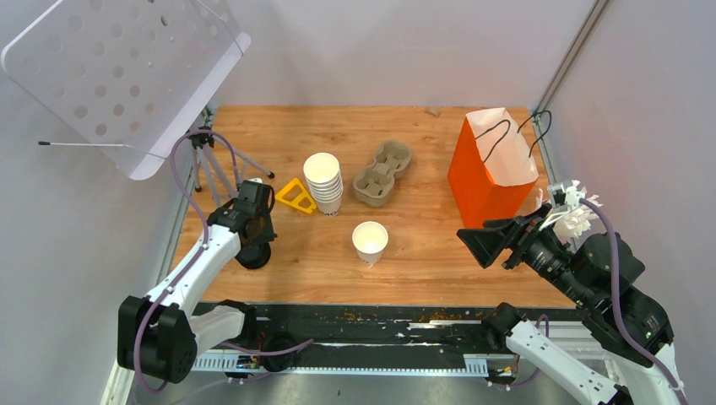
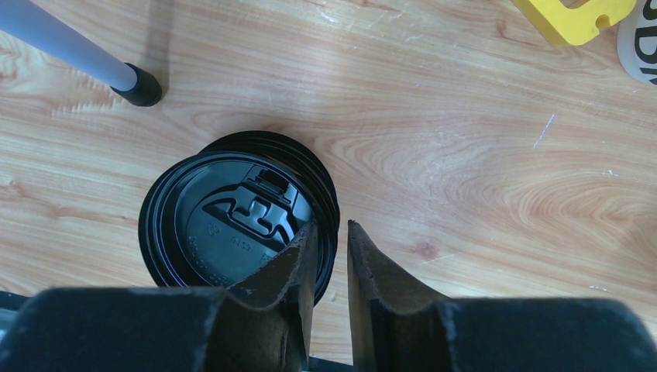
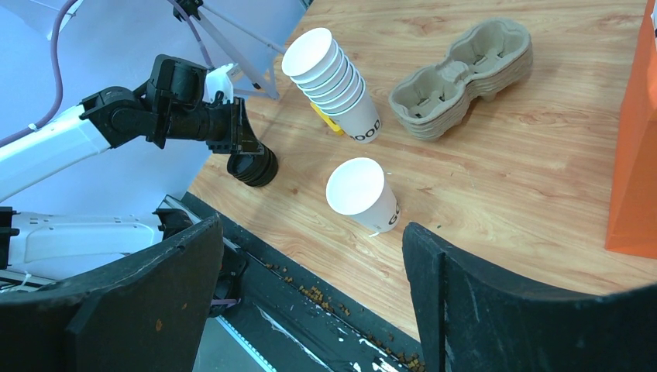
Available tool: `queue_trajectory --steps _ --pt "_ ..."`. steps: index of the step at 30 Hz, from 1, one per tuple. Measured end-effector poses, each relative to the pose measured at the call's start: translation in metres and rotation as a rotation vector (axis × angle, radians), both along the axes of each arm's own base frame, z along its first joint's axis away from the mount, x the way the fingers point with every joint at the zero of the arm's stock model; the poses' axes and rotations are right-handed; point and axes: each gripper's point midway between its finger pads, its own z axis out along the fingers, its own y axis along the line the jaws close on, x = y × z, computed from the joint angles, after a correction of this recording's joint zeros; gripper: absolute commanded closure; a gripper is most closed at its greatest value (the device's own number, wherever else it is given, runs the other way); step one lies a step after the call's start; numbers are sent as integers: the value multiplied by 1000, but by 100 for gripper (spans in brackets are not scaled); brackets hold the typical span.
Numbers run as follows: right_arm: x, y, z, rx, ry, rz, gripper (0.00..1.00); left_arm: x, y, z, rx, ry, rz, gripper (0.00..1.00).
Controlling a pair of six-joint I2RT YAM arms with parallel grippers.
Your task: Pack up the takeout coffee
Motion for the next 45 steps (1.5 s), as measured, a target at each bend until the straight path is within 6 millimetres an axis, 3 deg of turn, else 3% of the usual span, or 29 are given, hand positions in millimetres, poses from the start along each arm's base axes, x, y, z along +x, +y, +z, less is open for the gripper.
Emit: queue_trajectory --steps 6,21,33,42,45 --pt "0 0 0 0 -1 0 15 0 0 0 2 0 1 77" --pt "-4 -3 3 12 -15 -2 15 0 -1 1 -5 -5 -3 100" --pt "-4 -4 3 12 -16 -3 15 -6 -4 6 -29 -1 -17 100" --pt "-2 8 -7 9 -3 42 15 3 -12 61 -87 -131 -36 100" --pt "-1 11 -11 2 10 56 15 5 -11 67 -82 -147 -31 83"
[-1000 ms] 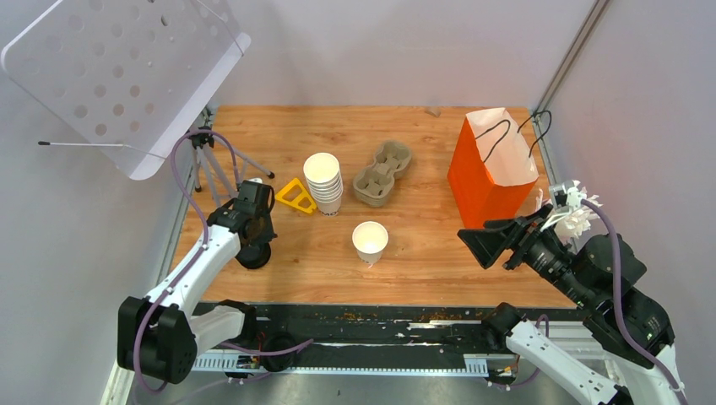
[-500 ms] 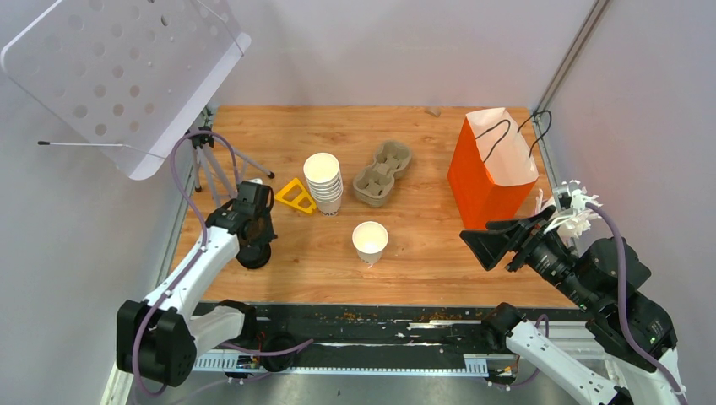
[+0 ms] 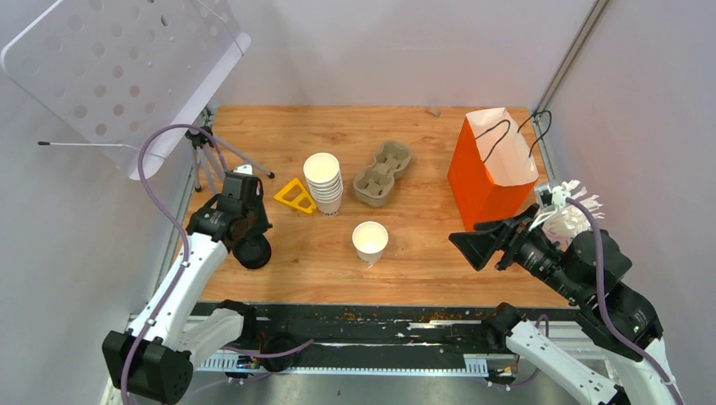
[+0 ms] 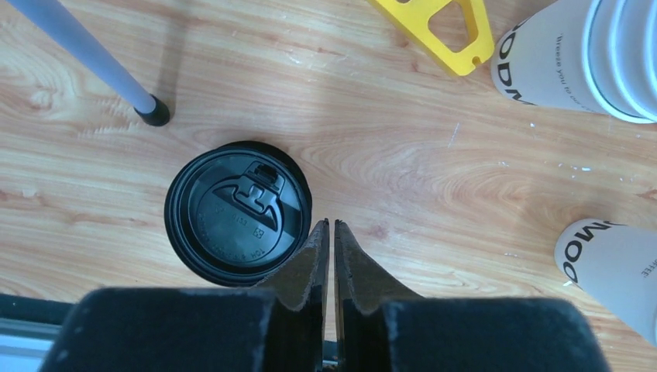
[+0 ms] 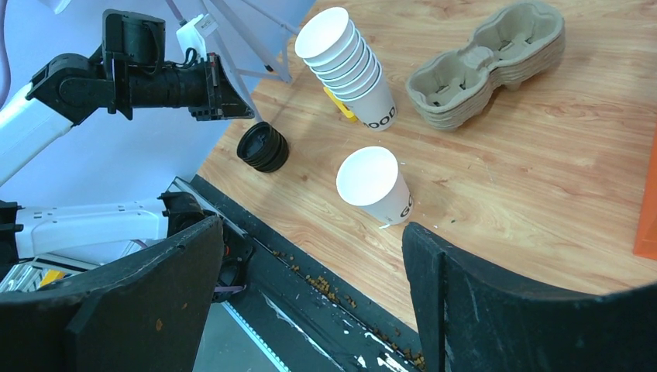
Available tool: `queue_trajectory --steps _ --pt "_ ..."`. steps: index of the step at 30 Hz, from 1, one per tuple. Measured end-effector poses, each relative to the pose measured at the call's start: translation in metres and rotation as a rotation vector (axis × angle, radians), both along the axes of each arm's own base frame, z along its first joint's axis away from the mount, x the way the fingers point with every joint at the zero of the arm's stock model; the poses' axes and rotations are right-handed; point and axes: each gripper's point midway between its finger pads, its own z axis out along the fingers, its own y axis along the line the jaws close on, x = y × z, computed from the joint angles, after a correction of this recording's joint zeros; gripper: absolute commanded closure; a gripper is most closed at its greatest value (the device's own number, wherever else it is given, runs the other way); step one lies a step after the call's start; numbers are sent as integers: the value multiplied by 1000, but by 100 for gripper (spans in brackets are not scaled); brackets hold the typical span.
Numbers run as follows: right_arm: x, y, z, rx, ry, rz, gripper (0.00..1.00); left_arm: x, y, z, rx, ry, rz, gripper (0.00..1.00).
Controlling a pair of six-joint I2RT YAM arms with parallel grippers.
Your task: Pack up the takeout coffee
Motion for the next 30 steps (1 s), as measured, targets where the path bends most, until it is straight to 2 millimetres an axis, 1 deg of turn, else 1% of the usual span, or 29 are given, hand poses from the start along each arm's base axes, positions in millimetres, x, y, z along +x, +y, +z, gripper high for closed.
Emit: queue_trajectory --steps 2,5,10,12,20,30 --pt "0 2 0 -1 4 10 15 -1 3 -2 13 10 8 78" --pt "-1 4 0 0 4 18 15 0 6 -9 29 29 21 77" --pt "-1 4 0 0 4 23 15 -7 8 -40 54 111 17 74" --pt "-1 4 1 0 4 24 15 -10 9 -49 61 135 14 74" --pt "-1 4 6 5 -2 24 15 -6 11 -52 79 134 18 73" --pt "-2 3 10 11 -10 24 15 -7 13 -61 94 158 24 71"
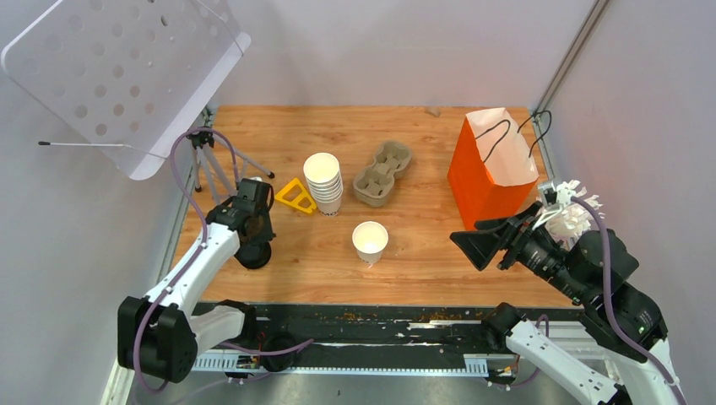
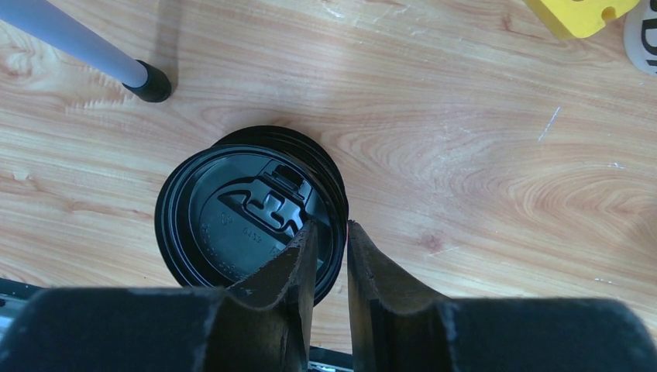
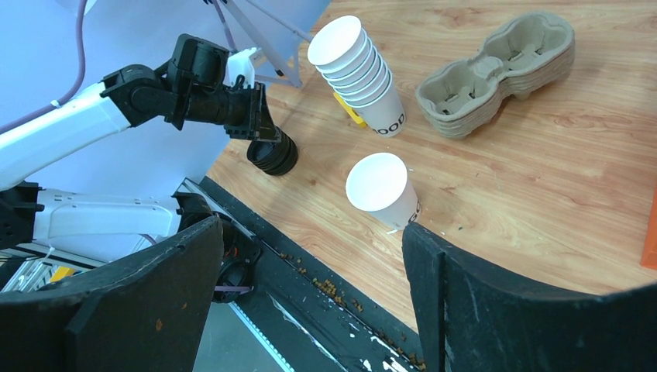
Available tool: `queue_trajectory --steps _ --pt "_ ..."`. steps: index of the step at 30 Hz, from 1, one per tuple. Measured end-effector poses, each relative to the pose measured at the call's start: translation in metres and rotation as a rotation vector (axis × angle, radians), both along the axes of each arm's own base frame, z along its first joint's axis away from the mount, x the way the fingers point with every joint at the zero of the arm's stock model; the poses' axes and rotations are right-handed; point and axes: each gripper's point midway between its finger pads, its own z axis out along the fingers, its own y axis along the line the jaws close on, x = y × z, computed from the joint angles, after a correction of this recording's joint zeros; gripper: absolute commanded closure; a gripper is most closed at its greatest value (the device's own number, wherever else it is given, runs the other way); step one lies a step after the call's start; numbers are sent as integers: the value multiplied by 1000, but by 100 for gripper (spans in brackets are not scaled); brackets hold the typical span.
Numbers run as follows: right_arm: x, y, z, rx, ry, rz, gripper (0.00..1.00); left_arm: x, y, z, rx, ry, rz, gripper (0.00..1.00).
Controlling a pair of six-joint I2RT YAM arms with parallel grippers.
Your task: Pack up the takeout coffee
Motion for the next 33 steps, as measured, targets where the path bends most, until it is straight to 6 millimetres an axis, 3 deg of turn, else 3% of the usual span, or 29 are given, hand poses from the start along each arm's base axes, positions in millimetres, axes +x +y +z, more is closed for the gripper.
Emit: queue_trajectory --steps 25,33 --pt "-1 -2 7 2 -11 -3 15 2 -1 -7 4 18 -1 83" --pt "0 -3 8 3 -13 -12 15 1 -1 -10 -1 20 -3 100"
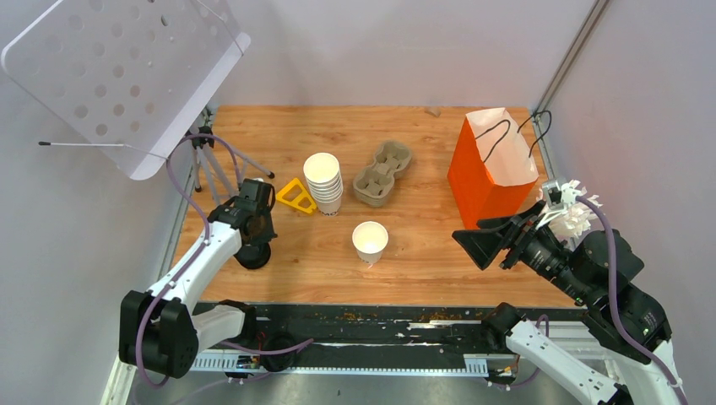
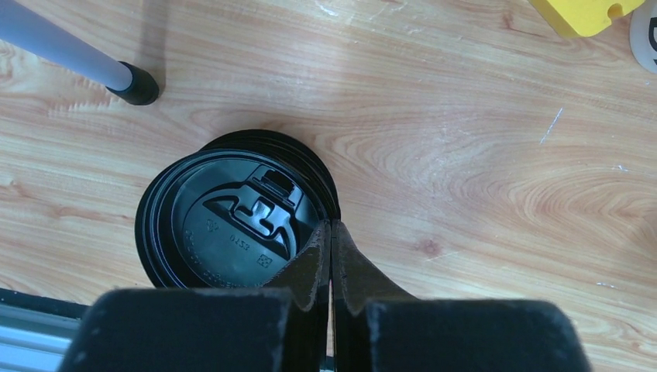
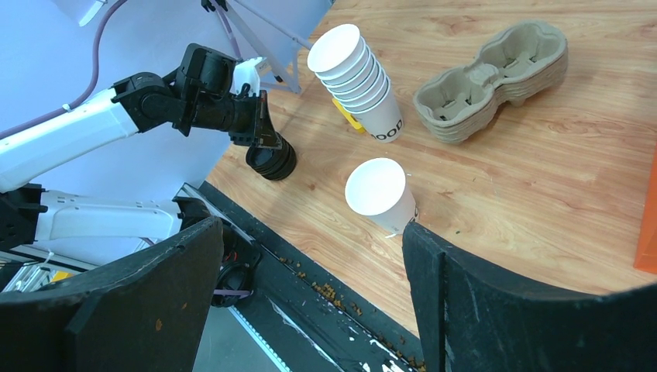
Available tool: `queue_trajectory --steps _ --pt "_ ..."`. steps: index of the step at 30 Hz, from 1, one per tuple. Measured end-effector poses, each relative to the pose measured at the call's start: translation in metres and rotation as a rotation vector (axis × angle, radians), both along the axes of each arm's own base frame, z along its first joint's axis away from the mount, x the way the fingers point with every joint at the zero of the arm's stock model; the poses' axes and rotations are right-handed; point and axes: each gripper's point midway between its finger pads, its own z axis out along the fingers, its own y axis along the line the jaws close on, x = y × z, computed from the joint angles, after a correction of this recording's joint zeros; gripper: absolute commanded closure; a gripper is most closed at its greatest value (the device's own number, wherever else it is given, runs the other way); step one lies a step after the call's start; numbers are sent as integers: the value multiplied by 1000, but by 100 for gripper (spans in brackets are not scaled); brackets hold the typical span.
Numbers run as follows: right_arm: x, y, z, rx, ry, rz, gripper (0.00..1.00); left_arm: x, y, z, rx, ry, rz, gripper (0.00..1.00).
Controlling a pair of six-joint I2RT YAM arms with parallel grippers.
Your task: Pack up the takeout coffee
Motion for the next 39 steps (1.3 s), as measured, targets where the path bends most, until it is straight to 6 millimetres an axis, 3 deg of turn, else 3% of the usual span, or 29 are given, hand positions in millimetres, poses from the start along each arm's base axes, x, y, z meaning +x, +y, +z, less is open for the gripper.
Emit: queue_trajectory --steps 7,15,22,25,30,39 --pt "1 -1 0 -2 1 -7 15 -3 -7 1 -38 7 -20 100" --pt "4 2 -7 -6 15 -6 15 -2 -13 31 -82 -57 -37 100" --pt "8 7 -17 -14 27 3 14 -5 -19 38 -111 -51 -54 100" --pt "12 13 -29 -27 35 15 14 -6 -21 44 -125 -66 -65 78" --pt "15 23 -48 -42 62 51 14 -5 -16 45 -97 -58 -56 61" --pt "15 25 -43 -29 45 62 13 0 -9 28 -45 -10 -34 58"
